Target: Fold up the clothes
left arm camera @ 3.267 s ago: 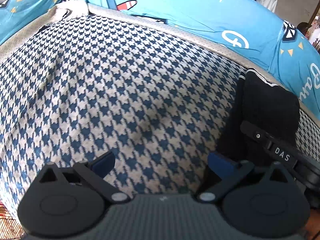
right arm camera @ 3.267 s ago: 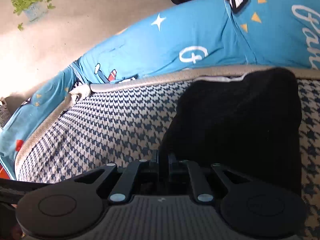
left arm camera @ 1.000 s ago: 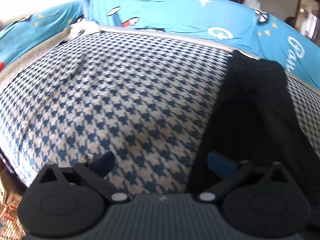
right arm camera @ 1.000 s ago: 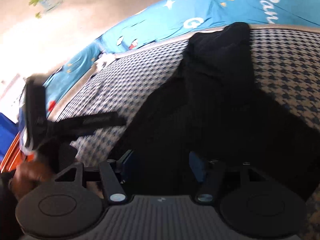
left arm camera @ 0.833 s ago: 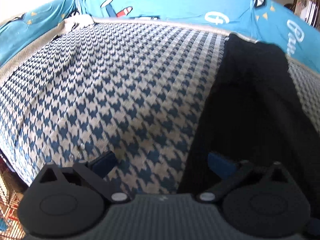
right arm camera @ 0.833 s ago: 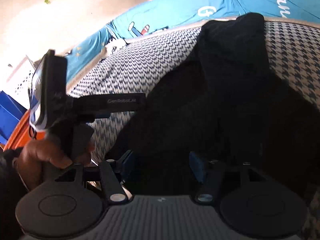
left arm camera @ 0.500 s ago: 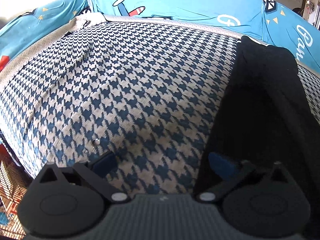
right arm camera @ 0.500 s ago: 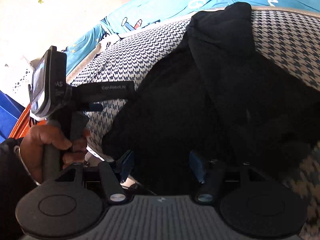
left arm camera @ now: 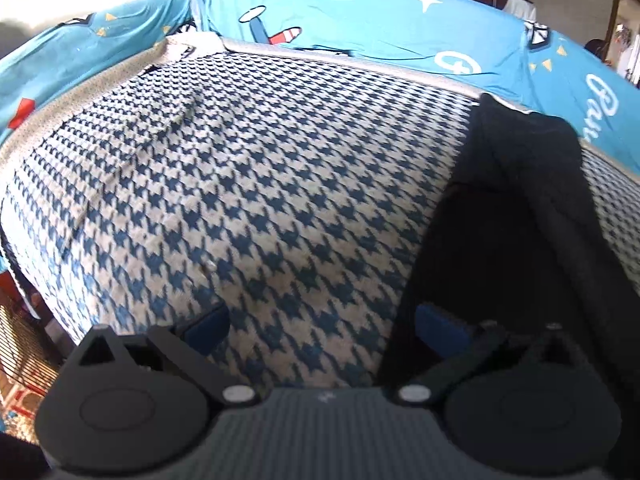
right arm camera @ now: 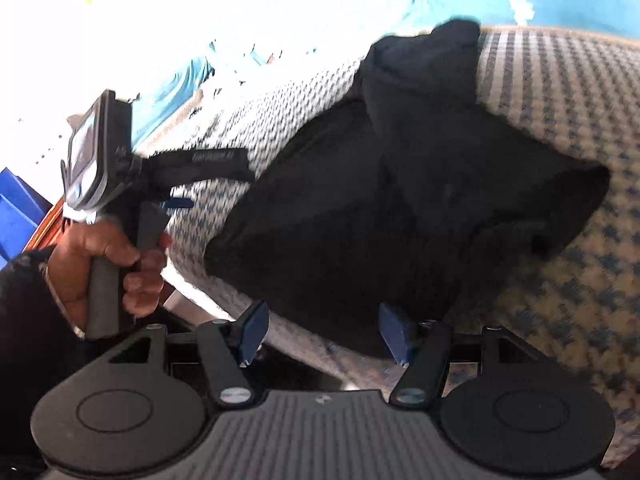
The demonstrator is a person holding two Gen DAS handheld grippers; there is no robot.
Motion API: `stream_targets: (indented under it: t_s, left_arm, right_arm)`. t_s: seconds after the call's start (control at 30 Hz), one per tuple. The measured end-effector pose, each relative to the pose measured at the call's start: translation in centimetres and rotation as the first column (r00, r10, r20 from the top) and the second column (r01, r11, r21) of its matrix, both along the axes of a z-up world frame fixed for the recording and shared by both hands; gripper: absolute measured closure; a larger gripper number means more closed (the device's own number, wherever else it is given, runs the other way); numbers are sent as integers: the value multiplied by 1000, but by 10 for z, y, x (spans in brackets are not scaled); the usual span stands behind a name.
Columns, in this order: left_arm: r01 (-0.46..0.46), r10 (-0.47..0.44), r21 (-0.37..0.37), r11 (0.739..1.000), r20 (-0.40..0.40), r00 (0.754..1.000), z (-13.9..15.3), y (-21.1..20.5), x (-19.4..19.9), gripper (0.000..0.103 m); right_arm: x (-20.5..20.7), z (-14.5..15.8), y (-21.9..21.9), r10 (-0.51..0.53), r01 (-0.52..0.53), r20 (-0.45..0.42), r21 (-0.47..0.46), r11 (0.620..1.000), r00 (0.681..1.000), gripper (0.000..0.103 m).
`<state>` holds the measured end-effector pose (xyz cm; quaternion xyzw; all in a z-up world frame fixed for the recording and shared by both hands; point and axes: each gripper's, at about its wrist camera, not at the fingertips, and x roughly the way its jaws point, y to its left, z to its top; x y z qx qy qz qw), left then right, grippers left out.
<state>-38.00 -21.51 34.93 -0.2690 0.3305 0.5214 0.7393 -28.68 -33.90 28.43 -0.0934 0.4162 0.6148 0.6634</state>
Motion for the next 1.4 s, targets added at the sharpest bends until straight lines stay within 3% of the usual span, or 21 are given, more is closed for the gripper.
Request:
stream_targets:
  t_s: [0.3,0.57,0.7,1.07,1.23,1.3,1.4]
  left_arm:
    - [69,-69,-7,998,-14,998,-3,-23,13,0]
    - [133,-134,-13,991,-53,990,-7,-39,25,0]
    - [136,-137,-9,991,-54,989,-7,-40,26,0]
    - [139,-139,-11,990,-52,989,-7,-39,26,0]
    - [142,-142,-12,990,-52,989,-7,-38,25,0]
    - [142,-142,-12,990,-53,988,-7,-38,25,0]
    - [145,-145,-12,989,-53,988,-7,-37,24,0]
  right_arm:
    - [38,20,-25,-238,229,65,122,966,969,41]
    - [74,7,-32,-419,411,130,81,908,899,41]
    - [90,-1,-25,-462,458,101,66,887,881,41]
    - [105,-14,-3,-484,477,92,89,875,870,41]
    - [102,-16,4,-479,470,152,94,878,865,56]
    - [101,-18,6,-468,458,155,96,884,870,71]
    - [100,-19,9,-454,444,161,95,891,877,79]
